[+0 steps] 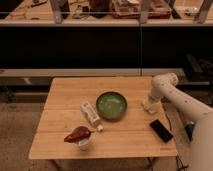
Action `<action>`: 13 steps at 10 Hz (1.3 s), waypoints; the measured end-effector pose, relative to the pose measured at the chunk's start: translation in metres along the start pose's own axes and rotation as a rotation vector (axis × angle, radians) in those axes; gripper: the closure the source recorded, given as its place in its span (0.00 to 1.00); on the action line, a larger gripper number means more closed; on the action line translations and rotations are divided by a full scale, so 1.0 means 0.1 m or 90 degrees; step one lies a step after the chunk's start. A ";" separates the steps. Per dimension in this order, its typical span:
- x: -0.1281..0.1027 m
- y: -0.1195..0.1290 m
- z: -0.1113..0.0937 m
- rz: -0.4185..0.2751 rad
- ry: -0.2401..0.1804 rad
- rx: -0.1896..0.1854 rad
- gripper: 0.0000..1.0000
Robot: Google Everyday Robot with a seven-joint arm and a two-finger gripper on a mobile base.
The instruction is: Wipe the white sponge on the table
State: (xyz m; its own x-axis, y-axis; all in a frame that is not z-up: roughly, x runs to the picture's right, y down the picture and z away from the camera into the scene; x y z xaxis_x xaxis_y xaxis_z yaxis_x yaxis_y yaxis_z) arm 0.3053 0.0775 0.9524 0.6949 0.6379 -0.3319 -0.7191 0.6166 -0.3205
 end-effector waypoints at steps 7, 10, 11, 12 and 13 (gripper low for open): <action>-0.72 0.59 0.00 -0.072 -0.014 -0.023 1.00; -0.50 0.91 -0.05 -0.126 -0.027 -0.042 1.00; -0.41 0.95 -0.07 -0.134 -0.029 -0.047 1.00; -0.30 0.96 -0.08 -0.138 -0.031 -0.050 1.00; -0.17 0.93 -0.09 -0.136 -0.031 -0.050 1.00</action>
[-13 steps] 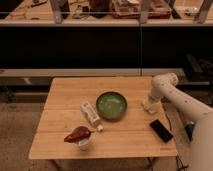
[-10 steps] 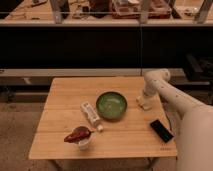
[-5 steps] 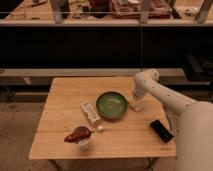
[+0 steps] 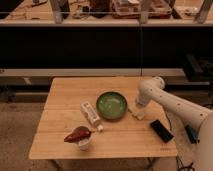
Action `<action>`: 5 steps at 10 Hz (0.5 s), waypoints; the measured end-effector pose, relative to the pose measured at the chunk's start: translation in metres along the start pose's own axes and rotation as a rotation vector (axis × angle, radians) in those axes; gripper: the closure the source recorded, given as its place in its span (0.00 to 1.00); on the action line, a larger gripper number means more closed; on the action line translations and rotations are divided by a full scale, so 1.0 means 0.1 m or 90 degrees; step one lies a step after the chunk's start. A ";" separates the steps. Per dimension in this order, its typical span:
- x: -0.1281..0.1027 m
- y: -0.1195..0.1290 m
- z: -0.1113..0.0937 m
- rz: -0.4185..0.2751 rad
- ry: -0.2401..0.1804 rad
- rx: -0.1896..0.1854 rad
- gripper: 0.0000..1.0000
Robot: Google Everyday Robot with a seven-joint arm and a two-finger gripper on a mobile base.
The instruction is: Wipe the white sponge on the table
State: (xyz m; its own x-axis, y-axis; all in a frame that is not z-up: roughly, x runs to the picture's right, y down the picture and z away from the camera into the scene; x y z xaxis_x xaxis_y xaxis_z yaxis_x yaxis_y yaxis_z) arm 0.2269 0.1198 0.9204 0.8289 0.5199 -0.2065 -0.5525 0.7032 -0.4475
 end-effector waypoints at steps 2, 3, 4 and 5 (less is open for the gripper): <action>0.27 -0.15 -0.02 0.018 0.006 0.010 1.00; 0.36 -0.25 -0.03 0.030 0.009 0.015 1.00; 0.44 -0.38 -0.04 0.047 0.015 0.022 1.00; 0.47 -0.49 -0.04 0.060 0.016 0.030 1.00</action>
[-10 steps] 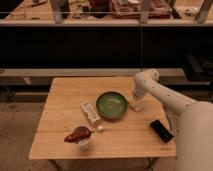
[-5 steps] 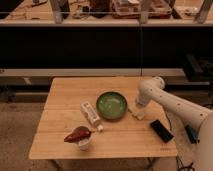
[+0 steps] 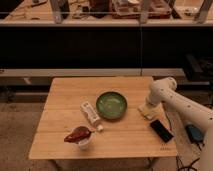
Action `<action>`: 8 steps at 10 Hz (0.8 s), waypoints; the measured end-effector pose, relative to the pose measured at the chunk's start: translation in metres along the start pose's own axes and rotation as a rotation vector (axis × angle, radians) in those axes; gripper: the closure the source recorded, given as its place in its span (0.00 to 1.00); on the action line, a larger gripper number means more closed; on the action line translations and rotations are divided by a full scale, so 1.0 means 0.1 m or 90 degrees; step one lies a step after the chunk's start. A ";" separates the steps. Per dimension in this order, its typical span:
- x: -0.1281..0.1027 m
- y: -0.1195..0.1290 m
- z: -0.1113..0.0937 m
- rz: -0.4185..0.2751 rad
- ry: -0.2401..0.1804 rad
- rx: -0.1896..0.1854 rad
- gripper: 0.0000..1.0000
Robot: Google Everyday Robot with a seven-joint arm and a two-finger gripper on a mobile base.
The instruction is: Wipe the white sponge on the table
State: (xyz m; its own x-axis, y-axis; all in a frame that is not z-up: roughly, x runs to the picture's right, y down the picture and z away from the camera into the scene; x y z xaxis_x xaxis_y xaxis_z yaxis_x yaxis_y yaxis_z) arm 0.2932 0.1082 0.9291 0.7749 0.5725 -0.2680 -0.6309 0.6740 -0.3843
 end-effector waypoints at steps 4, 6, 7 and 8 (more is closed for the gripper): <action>-0.28 -0.47 0.06 0.066 0.008 0.036 1.00; -0.55 -0.55 0.08 0.075 0.011 0.043 1.00; -0.71 -0.54 0.08 0.071 0.012 0.044 1.00; -0.82 -0.46 0.11 0.063 0.013 0.040 1.00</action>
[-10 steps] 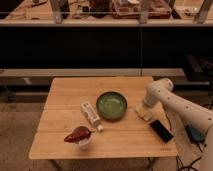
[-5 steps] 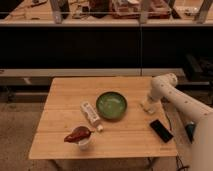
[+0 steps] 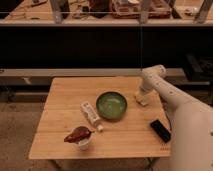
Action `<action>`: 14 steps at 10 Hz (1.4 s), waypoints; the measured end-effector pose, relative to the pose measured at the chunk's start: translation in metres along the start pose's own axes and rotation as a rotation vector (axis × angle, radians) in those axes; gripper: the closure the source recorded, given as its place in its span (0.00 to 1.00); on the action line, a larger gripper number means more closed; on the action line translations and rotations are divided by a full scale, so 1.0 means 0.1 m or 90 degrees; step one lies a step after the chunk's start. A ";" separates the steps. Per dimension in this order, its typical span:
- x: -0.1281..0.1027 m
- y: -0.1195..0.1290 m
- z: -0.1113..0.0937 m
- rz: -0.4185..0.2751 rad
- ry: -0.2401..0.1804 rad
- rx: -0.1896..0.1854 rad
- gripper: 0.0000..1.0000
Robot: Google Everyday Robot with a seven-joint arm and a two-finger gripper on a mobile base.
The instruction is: Wipe the white sponge on the table
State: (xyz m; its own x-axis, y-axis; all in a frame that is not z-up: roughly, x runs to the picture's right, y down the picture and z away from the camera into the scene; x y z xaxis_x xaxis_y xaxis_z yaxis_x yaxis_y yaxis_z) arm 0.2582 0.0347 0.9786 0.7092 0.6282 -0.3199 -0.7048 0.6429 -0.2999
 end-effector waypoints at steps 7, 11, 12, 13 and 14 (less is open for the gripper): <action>0.14 0.86 -0.29 -0.116 -0.057 -0.071 1.00; 0.79 0.64 -0.20 -0.102 -0.023 -0.062 1.00; 0.84 0.55 -0.17 -0.093 -0.017 -0.056 1.00; 0.87 0.40 -0.15 -0.078 -0.012 -0.046 1.00; 0.87 0.29 -0.14 -0.062 -0.010 -0.041 1.00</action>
State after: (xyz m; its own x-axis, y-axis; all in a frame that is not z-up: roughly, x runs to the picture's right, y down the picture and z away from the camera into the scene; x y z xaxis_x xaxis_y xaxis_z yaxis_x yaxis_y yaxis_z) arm 0.2991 0.1021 0.9297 0.7745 0.5707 -0.2727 -0.6314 0.6724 -0.3862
